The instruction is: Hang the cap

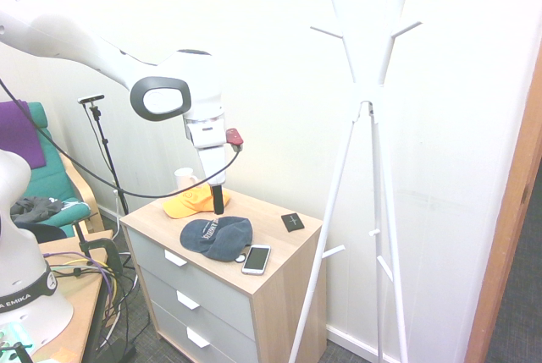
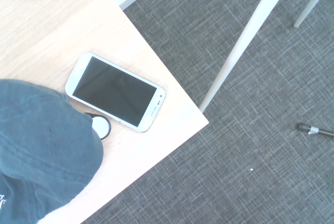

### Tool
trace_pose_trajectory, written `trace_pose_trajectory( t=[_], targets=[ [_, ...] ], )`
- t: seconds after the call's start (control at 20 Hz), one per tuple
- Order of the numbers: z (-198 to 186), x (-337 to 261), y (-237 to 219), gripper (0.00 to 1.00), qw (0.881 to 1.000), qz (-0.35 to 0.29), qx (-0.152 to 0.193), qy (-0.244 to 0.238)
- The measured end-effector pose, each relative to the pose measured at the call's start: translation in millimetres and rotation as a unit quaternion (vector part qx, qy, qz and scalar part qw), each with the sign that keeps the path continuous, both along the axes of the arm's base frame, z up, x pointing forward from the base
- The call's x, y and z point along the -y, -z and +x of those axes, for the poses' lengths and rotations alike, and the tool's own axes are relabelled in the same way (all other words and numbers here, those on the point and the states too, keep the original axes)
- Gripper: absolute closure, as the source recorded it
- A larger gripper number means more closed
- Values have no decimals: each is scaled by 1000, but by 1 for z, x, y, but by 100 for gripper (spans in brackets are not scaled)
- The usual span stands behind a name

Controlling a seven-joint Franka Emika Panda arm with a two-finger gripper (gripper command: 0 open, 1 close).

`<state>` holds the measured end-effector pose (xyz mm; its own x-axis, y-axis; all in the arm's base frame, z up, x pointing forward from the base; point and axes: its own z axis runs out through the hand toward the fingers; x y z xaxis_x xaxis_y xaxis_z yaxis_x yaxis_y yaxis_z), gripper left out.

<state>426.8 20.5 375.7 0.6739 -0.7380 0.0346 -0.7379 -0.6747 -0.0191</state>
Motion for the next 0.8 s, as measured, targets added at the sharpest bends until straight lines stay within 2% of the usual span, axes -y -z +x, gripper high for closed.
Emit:
trace_pose_trajectory(
  t=[0.25,0.4,0.6,0.8],
  targets=[
    [-1,-15,3,0,1000,-2,-3,-11],
    [-7,-69,14,0,999,-10,-10,-39],
    [-18,-150,58,0,996,-21,-19,-79],
    [-8,-188,114,0,993,-34,-21,-108]
  ],
)
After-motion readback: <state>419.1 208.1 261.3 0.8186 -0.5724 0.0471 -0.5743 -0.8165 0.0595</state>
